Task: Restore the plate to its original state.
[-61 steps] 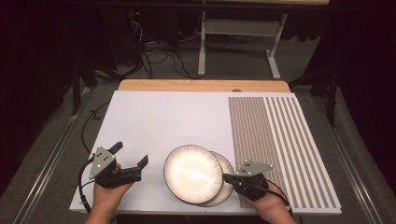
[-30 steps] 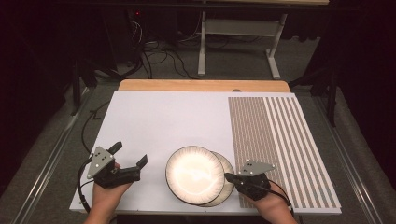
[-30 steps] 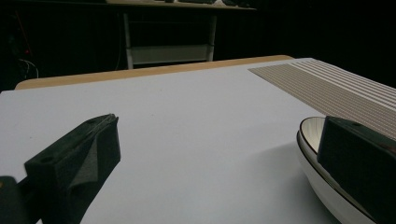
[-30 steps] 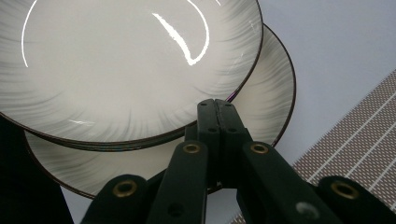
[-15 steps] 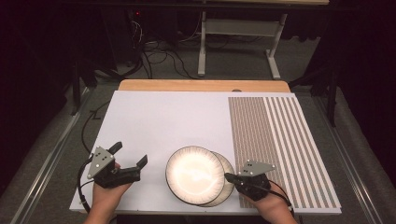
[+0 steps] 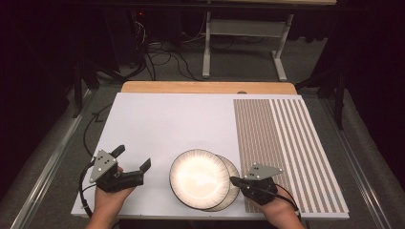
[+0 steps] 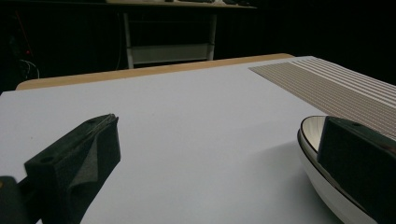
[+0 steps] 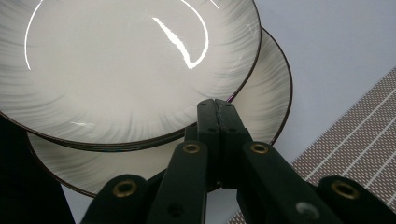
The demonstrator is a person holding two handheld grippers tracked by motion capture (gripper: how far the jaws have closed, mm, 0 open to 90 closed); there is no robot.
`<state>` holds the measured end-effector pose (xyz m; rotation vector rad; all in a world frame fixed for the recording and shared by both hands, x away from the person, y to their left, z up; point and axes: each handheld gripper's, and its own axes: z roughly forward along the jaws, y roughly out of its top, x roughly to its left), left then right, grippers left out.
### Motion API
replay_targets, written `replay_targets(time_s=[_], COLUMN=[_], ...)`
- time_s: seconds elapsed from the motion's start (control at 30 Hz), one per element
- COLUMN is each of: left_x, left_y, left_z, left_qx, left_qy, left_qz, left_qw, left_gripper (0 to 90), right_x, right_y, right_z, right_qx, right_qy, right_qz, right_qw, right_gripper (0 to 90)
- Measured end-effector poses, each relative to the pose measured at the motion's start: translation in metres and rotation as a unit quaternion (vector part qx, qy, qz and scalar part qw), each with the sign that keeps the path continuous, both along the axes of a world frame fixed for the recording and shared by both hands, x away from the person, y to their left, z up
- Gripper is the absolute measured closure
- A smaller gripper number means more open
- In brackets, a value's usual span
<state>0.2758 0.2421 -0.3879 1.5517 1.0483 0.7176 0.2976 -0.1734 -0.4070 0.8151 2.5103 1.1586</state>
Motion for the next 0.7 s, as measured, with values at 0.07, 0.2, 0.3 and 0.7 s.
replay_targets(time_s=[0.07, 0.2, 0.3, 0.7], left_x=[0.000, 0.000, 0.000, 0.001], left_y=[0.000, 0.000, 0.000, -0.002], left_z=[0.000, 0.000, 0.000, -0.001], left_qx=[0.000, 0.000, 0.002, 0.007], left_qy=[0.000, 0.001, 0.001, 0.005], left_qz=[0.000, 0.000, -0.001, -0.003], left_qw=[1.0000, 1.0000, 1.0000, 1.0000], left_gripper=[0.2, 0.2, 0.2, 0.2], right_x=[0.000, 0.001, 0.001, 0.004], right_y=[0.000, -0.002, -0.003, -0.023], right_z=[0.000, 0.001, 0.002, 0.012], right_qx=[0.001, 0.003, 0.004, 0.027], right_qy=[-0.001, -0.003, -0.003, -0.024], right_qz=[-0.002, -0.003, -0.004, -0.040], right_qw=[1.0000, 1.0000, 1.0000, 0.9986], right_gripper=[90.0, 90.0, 90.0, 83.8])
